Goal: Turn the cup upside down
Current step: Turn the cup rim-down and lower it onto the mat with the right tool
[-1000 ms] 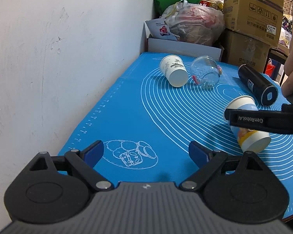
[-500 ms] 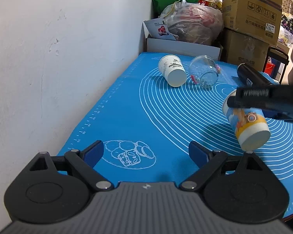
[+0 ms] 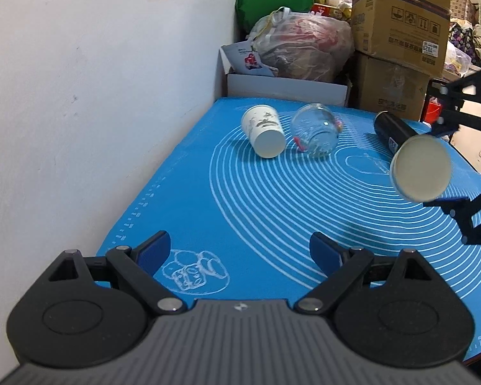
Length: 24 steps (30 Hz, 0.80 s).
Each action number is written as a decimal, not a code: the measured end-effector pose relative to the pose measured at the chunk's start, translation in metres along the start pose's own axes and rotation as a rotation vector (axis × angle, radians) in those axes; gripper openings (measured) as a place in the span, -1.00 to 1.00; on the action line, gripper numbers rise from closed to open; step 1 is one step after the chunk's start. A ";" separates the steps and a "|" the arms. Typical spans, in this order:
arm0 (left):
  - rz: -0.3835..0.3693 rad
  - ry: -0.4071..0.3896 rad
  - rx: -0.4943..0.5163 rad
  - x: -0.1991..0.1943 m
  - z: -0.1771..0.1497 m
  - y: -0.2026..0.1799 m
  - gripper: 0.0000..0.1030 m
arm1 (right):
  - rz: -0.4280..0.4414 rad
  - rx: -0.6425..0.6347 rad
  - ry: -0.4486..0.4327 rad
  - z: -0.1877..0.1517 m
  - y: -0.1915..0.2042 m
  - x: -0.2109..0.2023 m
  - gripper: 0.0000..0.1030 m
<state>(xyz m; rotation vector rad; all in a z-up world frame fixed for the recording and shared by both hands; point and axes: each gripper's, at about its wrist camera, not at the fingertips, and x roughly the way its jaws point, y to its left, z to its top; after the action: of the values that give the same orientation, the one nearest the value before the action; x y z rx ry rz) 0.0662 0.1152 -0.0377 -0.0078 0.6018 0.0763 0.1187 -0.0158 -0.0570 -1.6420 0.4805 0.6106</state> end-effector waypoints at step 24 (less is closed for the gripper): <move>0.010 0.022 0.011 -0.002 0.009 -0.027 0.81 | 0.082 1.450 -0.135 -0.090 0.019 0.029 0.07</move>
<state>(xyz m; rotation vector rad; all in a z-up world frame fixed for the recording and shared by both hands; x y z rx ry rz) 0.0721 0.0881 -0.0293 0.0047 0.6245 0.0828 0.1401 -0.1065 -0.0812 -0.2044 0.6545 0.2587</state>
